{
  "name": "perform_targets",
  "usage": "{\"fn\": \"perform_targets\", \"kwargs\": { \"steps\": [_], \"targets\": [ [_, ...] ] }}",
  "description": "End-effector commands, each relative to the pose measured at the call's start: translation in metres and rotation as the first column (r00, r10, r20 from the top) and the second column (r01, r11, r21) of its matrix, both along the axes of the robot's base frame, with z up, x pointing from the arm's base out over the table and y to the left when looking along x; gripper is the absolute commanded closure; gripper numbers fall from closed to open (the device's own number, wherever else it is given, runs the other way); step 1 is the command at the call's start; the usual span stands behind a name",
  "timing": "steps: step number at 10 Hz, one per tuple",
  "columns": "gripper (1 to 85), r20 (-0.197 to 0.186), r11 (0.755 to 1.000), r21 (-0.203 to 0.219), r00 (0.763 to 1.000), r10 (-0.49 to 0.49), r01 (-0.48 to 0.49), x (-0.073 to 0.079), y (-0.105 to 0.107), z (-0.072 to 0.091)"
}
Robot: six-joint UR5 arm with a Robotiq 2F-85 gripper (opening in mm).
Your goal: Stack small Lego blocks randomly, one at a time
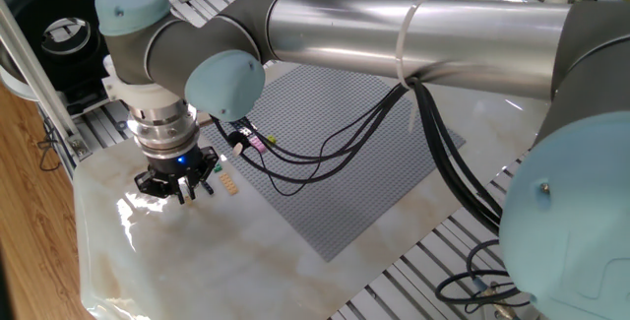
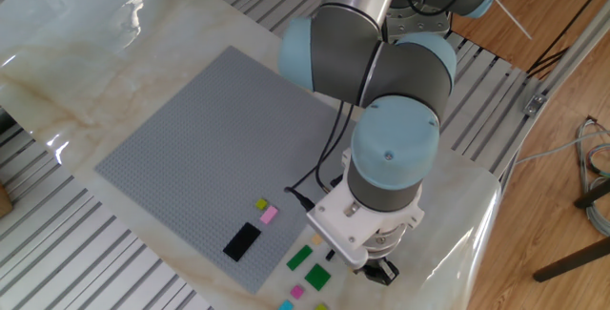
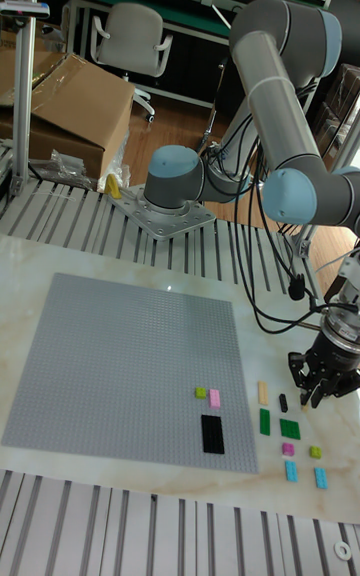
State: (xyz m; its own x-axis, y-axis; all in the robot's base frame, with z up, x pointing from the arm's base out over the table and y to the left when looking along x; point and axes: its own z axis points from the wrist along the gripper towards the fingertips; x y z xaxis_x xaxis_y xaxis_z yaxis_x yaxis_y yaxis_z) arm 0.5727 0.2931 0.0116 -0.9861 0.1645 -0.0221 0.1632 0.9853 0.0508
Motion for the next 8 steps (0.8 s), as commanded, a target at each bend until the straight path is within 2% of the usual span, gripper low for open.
{"fn": "perform_targets", "kwargs": {
  "steps": [1,8],
  "targets": [
    [63.3,0.002,1.0,-0.001,1.0,0.002,-0.002,0.0018,0.0007,-0.0024],
    [63.3,0.008,1.0,-0.003,1.0,0.01,-0.01,0.0013,-0.0006,-0.0049]
  ]
}}
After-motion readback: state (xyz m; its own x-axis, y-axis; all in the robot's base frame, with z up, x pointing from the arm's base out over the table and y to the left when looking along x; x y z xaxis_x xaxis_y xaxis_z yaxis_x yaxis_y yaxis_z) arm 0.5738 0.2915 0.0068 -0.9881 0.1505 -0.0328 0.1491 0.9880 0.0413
